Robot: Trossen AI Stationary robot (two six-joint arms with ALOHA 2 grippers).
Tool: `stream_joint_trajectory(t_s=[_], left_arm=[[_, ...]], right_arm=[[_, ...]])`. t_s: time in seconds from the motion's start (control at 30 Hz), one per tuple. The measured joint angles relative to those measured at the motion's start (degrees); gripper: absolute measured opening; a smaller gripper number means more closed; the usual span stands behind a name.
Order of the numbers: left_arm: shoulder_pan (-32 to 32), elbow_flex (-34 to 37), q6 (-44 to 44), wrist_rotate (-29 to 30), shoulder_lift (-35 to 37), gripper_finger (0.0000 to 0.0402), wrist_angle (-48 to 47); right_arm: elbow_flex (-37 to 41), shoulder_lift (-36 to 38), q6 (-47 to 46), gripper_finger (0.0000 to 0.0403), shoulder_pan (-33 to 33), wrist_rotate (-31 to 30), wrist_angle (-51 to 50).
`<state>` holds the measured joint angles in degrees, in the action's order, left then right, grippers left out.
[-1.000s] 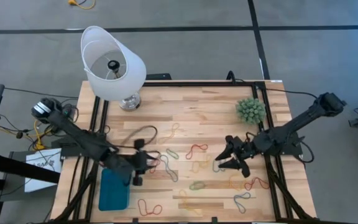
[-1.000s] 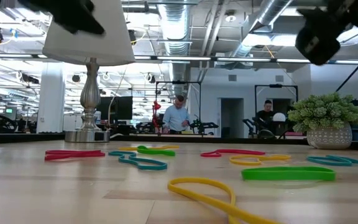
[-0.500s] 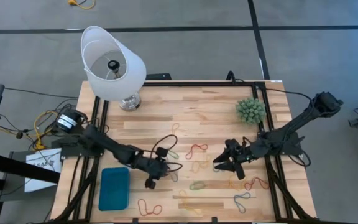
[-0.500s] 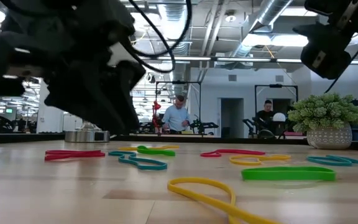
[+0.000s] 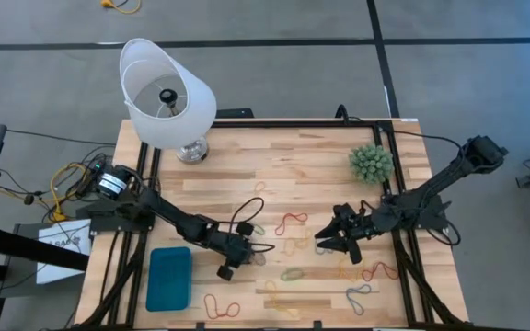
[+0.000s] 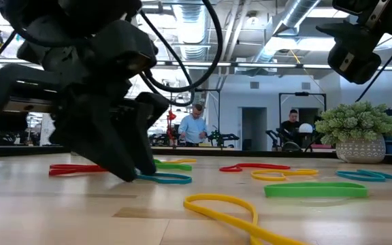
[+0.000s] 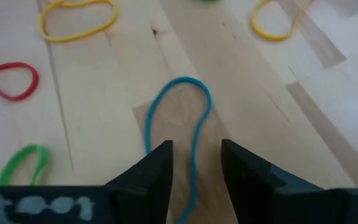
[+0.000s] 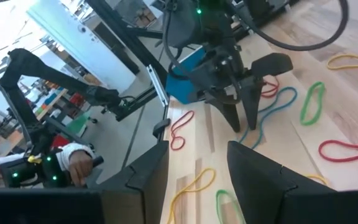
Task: Pick and place items into bin
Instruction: Put the blue rubber band into the blue bin
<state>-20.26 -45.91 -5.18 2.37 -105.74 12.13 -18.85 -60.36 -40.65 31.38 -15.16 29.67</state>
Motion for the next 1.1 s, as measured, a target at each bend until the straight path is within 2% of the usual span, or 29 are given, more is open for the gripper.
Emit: stream_joint_trajectory(t_s=[0.27,0.57,0.67,0.87,1.1], left_arm=[[2.16,0.0,1.15,-0.22,-0.64,0.0126,-0.37],[0.66,-0.22,5.34,-0.34,-4.08,0.0121,2.1],[-0.73,-0.11,5.76,1.37,-3.64,0.0096,2.1],[-2.66,0.0,7.48,3.45,-3.67,0.0014,2.24],[-4.35,0.17,8.83,7.08,-2.59,0.0001,2.74]], right_arm=[[0.0,0.0,0.1,0.0155,0.0,-0.17,0.0],[0.0,0.0,0.14,0.0153,0.0,-0.17,-0.04],[0.0,0.0,0.17,0.0152,0.0,-0.17,-0.07],[0.0,0.0,0.27,0.0148,0.0,-0.17,-0.48],[0.0,0.0,0.55,0.015,0.0,-0.18,-0.55]])
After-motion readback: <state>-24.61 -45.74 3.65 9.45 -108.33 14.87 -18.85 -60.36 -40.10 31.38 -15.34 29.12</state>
